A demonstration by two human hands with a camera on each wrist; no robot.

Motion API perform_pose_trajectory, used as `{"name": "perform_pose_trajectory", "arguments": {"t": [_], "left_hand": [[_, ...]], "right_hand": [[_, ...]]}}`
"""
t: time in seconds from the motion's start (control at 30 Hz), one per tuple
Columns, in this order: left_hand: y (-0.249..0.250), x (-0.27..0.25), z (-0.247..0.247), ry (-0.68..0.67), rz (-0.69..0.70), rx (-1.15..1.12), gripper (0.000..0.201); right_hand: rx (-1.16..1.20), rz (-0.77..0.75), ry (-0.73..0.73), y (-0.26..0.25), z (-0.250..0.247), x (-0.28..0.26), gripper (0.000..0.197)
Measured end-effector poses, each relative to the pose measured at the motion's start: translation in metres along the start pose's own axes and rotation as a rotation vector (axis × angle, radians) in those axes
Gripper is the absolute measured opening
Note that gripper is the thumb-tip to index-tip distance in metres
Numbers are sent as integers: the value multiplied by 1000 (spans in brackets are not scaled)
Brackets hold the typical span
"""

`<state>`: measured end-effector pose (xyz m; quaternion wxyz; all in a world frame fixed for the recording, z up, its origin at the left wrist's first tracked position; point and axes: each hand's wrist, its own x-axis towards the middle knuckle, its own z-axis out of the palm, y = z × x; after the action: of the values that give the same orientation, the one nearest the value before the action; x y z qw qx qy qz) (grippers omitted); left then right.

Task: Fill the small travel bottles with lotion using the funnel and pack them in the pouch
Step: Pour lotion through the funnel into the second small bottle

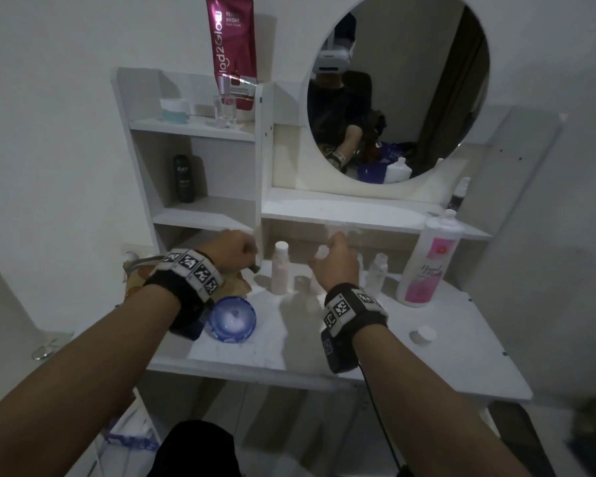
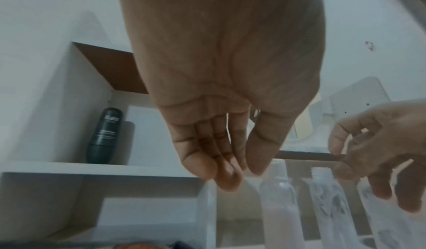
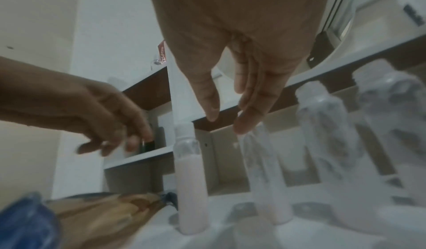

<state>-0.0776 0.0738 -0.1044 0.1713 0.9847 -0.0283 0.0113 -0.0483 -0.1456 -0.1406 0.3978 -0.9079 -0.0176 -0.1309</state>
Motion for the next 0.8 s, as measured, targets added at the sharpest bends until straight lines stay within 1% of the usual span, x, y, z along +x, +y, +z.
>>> {"name": "perform_pose_trajectory", "arguments": {"t": [0.03, 0.1, 0.13, 0.2, 0.3, 0.33, 0.37, 0.43, 0.47, 0.5, 0.57, 0.6, 0.63, 0.67, 0.73, 0.8], "left_hand": [[-10, -8, 1, -48, -19, -65, 19], [-22, -24, 1, -182, -43, -83, 20], [-28, -30, -1, -240, -45, -38, 21], [-33, -41, -4, -327, -32, 94, 32], [-39, -50, 0, -433, -5, 256, 44], [-41, -53, 4, -431, 2, 319, 48], [-46, -53, 9, -374, 13, 366, 52], [-58, -52, 20, -202, 28, 451, 65], [-58, -54, 22, -185, 22, 477, 65], [-54, -60, 22, -198, 23, 474, 56], [-48, -68, 24, -285, -12, 318, 32], [-46, -71, 25, -335, -42, 236, 25], [-47, -72, 27, -375, -65, 174, 23], [-50, -74, 29, -389, -77, 139, 22], [-57, -76, 33, -368, -88, 59, 20], [-59, -81, 33, -337, -65, -6, 14]], "right_hand": [[-31, -16, 13, 3, -1, -2, 37], [-91, -47, 1, 9, 3, -3, 45], [-122, -60, -9, 10, 6, -4, 49], [-165, -66, -19, 13, 11, -4, 56], [-172, -19, -37, 14, 20, -1, 56], [-174, 5, -37, 13, 22, 0, 55], [-181, 30, -37, 12, 25, 2, 54], [-206, 74, -39, 9, 28, 4, 52], [-212, 87, -39, 8, 30, 5, 52], [-210, 96, -37, 7, 32, 5, 52], [-194, 116, -30, 4, 34, 6, 52], [-186, 128, -28, 3, 35, 7, 52], [-175, 144, -29, 4, 37, 8, 52], [-159, 161, -31, 4, 37, 8, 51], [-119, 203, -39, 6, 37, 10, 47], [-90, 227, -46, 10, 37, 12, 40]]}}
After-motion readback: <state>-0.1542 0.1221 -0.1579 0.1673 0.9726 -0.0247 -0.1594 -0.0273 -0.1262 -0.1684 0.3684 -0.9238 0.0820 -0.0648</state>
